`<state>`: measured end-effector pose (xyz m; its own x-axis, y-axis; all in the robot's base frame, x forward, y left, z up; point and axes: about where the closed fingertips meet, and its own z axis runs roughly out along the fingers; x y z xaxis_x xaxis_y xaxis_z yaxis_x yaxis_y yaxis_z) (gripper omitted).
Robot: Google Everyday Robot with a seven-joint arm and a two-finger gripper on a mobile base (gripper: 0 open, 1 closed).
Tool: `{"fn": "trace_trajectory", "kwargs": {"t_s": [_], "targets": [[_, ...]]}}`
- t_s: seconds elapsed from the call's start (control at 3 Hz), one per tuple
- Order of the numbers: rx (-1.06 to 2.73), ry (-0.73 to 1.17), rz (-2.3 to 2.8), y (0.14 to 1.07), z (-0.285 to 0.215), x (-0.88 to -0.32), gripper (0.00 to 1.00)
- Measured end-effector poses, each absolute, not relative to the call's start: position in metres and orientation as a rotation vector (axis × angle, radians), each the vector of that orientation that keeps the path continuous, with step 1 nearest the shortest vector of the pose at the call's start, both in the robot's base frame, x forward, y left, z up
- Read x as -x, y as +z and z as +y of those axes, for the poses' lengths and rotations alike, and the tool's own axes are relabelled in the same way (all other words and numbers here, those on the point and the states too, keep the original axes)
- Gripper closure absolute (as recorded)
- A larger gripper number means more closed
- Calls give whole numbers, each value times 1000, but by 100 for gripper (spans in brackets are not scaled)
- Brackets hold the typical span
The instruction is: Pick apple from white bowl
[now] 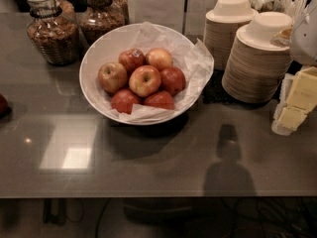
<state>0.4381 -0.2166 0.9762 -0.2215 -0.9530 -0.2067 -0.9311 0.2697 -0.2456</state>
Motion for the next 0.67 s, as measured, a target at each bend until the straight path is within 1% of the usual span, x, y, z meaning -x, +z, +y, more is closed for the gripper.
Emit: {"fn": "trace_trajectory", "kwargs": {"t_s": [0.67], "targets": [[1723, -81, 2211, 971, -207, -440, 0]]}}
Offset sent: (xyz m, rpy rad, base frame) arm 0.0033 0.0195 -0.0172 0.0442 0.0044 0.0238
